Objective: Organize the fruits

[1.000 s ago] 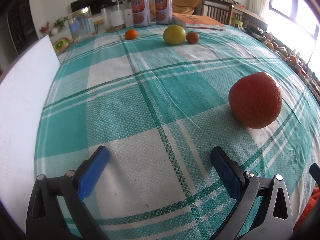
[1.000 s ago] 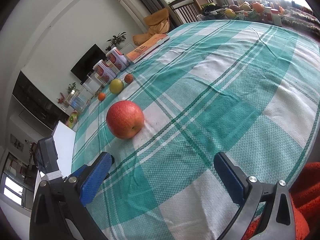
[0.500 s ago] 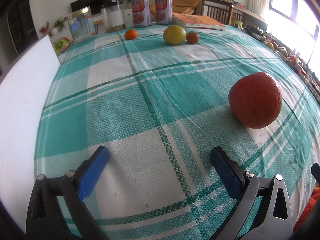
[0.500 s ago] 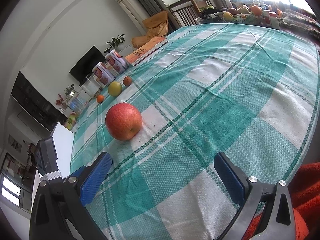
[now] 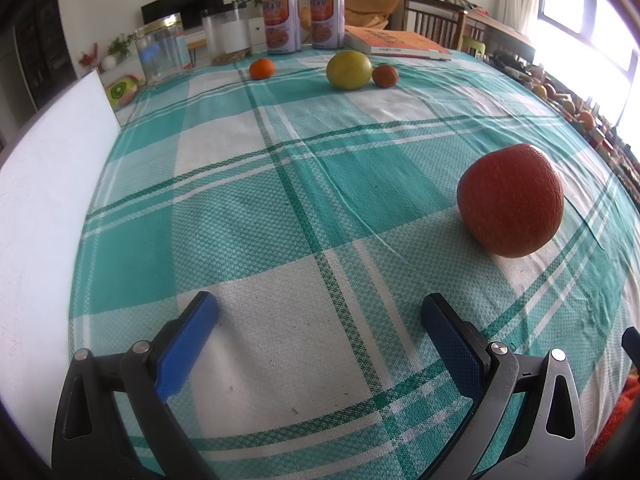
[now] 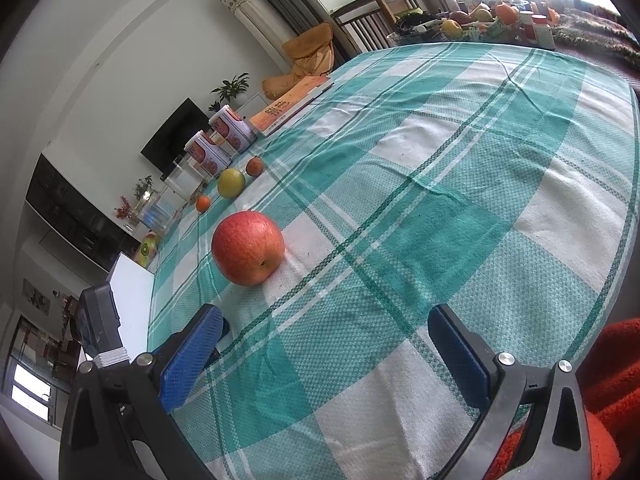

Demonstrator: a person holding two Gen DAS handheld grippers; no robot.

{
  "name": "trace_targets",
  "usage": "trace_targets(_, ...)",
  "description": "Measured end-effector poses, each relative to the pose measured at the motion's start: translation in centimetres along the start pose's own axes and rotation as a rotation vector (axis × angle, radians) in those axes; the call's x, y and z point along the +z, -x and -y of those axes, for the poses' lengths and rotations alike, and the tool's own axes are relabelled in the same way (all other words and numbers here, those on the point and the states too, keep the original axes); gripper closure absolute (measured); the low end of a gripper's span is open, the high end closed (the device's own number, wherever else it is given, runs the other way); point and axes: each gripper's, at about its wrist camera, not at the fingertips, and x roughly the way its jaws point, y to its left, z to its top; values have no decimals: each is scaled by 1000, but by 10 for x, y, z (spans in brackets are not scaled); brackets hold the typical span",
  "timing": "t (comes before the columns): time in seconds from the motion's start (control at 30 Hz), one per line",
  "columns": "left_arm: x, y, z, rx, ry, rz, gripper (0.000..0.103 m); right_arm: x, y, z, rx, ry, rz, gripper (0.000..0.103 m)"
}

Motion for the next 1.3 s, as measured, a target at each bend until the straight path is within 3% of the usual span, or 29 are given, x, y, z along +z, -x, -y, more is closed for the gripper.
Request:
trace_targets(0.83,0,2,1,-5,-10,-24,1,5,-8,8,79,-61,-32,1)
trace_targets(0.9,-1,8,5,-37,-7,-70,3,5,-7,11,83,-76,-30,1)
trace_targets(0.97,3,21,14,-178,-17,-34,3,6,-1,15,92,-97,-2,1)
trace_targets(1.03,15,35,32,-270,-69,31,3,8,13,19,94,-112,67,1)
trace_targets(1.1,29,38,58,-308,-166,41,3,10,25,18,89,-101,131,1)
trace_targets(1.17,41,37,85,-297,-283,69,3,12,31,16,89,-87,163,0)
trace_targets(1.23,49,27,108,-239,-397,87,3,12,30,14,87,-76,157,0)
trace_targets(1.3,52,14,120,-205,-461,72,3,12,28,14,88,-79,143,0)
